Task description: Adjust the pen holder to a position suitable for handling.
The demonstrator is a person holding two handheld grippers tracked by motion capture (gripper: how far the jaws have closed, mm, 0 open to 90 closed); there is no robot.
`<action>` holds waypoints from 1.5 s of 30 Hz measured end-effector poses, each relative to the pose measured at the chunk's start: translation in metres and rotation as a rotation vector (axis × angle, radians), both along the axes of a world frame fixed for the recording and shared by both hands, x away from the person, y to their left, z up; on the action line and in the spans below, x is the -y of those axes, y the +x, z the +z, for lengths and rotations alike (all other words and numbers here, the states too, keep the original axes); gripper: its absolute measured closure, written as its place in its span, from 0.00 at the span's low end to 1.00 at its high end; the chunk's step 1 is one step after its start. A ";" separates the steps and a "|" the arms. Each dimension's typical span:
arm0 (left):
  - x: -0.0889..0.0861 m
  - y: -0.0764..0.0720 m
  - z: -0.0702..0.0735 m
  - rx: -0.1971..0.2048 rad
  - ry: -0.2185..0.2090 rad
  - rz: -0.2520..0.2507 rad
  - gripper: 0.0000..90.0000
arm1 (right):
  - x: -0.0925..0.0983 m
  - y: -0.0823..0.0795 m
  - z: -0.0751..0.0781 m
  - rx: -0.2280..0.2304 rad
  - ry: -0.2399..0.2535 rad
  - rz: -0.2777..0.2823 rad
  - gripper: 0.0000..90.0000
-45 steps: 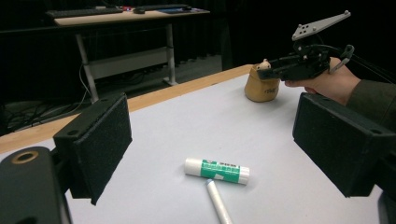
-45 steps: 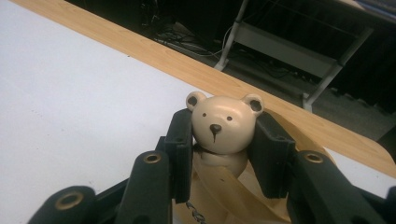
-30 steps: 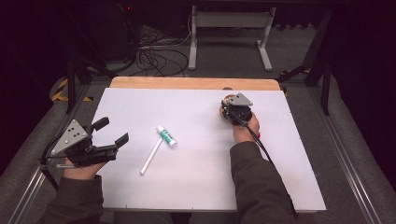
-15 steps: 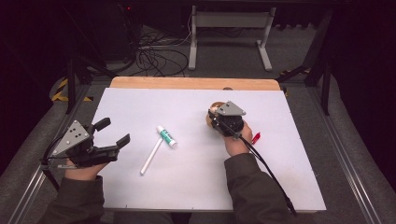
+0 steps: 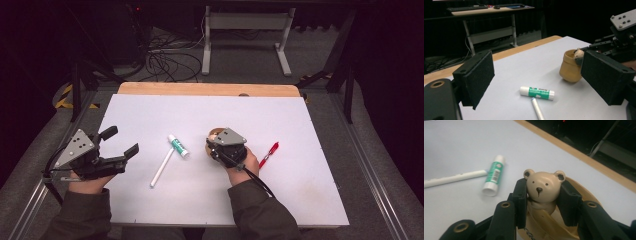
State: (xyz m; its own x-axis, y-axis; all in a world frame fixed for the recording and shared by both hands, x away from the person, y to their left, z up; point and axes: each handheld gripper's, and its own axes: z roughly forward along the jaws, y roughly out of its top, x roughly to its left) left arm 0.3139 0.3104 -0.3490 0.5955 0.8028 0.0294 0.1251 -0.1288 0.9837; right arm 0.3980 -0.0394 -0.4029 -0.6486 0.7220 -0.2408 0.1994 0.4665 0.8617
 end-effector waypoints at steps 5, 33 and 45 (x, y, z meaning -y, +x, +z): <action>0.000 0.001 0.000 0.000 0.003 -0.001 0.14 | -0.010 -0.006 -0.002 -0.049 -0.021 0.016 0.71; 0.005 0.005 -0.009 -0.026 0.025 -0.008 0.14 | -0.002 -0.004 0.000 0.014 0.105 0.101 0.48; 0.013 0.006 -0.016 -0.040 0.044 -0.020 0.14 | 0.036 -0.008 0.019 0.079 0.241 0.108 0.35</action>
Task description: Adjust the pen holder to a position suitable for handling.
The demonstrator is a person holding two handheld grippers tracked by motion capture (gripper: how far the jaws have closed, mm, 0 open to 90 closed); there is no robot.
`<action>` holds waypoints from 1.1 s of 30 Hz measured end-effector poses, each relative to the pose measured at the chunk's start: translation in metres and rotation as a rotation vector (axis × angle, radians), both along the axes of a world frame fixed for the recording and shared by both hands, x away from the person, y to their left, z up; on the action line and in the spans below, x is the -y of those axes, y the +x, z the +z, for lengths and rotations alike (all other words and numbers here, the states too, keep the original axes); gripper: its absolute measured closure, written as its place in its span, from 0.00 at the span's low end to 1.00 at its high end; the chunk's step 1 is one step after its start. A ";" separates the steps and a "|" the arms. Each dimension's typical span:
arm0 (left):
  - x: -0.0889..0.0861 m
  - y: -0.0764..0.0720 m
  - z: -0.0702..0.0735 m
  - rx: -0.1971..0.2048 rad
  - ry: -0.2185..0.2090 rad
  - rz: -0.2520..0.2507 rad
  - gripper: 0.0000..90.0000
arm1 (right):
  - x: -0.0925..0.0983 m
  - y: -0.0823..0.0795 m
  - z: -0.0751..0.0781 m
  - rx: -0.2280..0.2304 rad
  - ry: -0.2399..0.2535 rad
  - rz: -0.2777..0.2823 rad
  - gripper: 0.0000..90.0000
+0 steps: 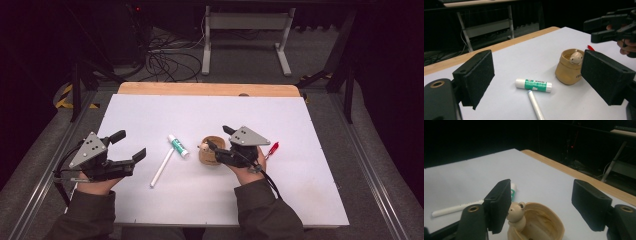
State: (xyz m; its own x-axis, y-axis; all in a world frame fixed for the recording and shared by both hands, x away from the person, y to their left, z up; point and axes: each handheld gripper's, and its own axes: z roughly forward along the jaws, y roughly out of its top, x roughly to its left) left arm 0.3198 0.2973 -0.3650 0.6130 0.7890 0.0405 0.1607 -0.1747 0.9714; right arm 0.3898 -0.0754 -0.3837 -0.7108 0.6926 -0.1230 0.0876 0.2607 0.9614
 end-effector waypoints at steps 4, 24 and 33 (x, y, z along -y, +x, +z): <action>0.002 0.000 -0.003 0.001 0.008 0.004 0.14 | 0.017 -0.003 0.006 0.016 0.045 0.002 0.29; 0.007 -0.006 -0.012 -0.007 -0.003 0.079 0.18 | 0.075 -0.010 0.032 0.065 0.123 -0.084 0.10; 0.014 -0.008 -0.014 -0.015 0.018 0.062 0.18 | 0.088 -0.012 0.036 0.067 0.128 -0.096 0.05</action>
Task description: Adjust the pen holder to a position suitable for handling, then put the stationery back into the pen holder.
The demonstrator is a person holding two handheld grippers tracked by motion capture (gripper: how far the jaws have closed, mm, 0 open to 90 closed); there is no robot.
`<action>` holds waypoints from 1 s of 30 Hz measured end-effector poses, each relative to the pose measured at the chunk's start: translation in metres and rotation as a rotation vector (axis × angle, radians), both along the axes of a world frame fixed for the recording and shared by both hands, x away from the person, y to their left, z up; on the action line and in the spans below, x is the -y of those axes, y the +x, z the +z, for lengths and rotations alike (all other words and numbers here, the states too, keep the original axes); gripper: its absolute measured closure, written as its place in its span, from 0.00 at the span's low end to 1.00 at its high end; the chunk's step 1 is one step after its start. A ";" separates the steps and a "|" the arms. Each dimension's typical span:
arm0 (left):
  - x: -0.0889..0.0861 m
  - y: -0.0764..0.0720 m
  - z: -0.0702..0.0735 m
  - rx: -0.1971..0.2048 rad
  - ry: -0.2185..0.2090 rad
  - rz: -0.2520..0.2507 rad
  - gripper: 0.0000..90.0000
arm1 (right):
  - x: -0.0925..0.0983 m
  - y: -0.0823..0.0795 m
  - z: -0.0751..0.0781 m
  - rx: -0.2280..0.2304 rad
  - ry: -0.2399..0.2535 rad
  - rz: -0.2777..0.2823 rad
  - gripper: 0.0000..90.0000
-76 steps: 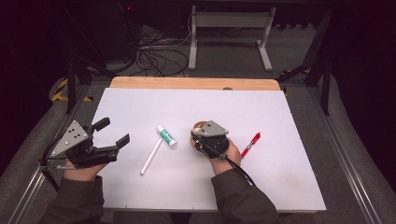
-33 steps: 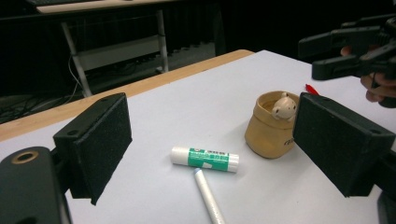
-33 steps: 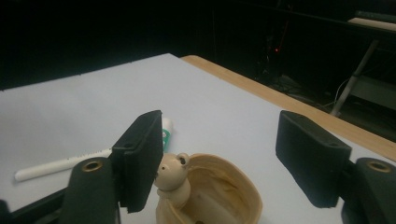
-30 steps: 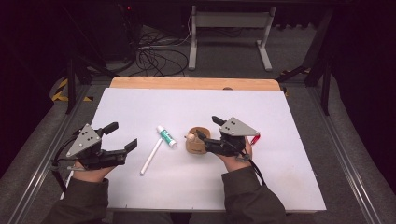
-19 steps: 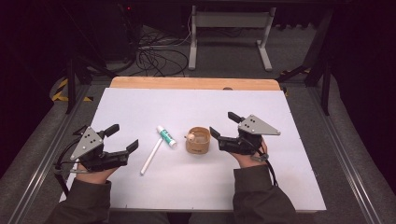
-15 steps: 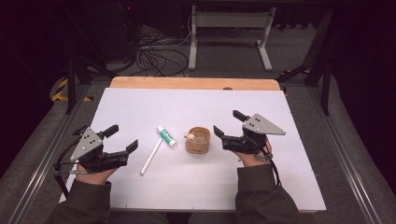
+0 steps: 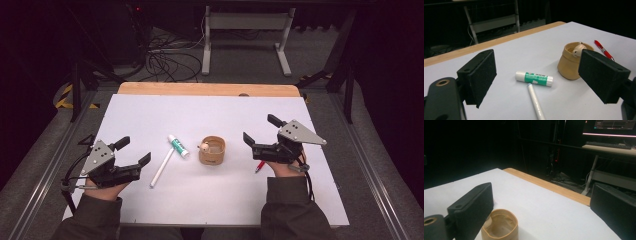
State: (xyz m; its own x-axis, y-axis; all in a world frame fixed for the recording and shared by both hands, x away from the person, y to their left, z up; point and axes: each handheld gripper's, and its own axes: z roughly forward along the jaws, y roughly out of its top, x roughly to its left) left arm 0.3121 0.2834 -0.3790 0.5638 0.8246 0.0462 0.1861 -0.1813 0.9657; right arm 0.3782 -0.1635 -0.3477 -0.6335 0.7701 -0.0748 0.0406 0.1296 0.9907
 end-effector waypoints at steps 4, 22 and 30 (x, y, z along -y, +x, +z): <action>0.003 -0.001 0.000 0.000 0.005 -0.004 0.17 | 0.005 0.000 0.000 0.002 0.011 -0.007 0.05; 0.010 -0.002 -0.011 -0.056 0.020 0.016 0.18 | 0.018 -0.004 0.004 0.012 0.026 -0.022 0.04; 0.015 -0.002 -0.019 -0.098 0.025 0.021 0.18 | 0.019 -0.004 0.004 0.012 0.004 -0.034 0.04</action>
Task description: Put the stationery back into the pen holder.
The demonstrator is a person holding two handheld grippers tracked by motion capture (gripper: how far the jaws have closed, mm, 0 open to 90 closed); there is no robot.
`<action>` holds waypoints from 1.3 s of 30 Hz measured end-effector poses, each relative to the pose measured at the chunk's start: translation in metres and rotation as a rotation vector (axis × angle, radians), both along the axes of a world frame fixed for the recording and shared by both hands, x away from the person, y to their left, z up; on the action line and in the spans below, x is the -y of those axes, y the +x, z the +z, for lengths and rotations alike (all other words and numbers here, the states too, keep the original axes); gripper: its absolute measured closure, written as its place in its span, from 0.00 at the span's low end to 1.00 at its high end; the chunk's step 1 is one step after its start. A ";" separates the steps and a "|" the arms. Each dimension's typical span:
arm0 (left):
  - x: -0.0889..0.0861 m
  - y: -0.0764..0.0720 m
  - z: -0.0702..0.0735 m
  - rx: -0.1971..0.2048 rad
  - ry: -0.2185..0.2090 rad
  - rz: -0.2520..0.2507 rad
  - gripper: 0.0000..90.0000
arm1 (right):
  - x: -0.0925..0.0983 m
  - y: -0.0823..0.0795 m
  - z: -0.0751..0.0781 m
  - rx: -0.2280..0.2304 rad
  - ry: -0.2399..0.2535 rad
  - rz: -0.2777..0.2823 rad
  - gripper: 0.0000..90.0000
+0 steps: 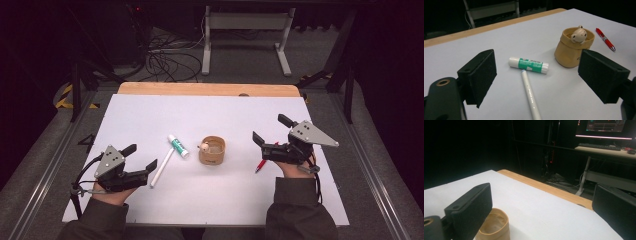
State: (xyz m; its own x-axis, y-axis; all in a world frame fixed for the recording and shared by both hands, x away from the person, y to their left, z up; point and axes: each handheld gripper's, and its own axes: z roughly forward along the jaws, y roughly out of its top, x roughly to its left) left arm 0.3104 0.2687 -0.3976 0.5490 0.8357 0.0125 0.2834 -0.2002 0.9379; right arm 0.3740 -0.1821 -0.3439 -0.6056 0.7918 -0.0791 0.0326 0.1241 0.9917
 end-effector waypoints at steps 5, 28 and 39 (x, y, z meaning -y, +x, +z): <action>0.002 -0.001 -0.006 -0.029 0.004 0.019 0.21 | 0.001 -0.001 0.000 0.007 -0.017 -0.007 0.04; 0.017 -0.012 -0.051 -0.194 0.053 0.188 0.34 | 0.000 -0.005 0.004 0.021 -0.037 -0.032 0.05; 0.025 -0.010 -0.065 -0.265 0.093 0.216 0.44 | -0.001 -0.004 0.003 0.014 -0.048 -0.033 0.05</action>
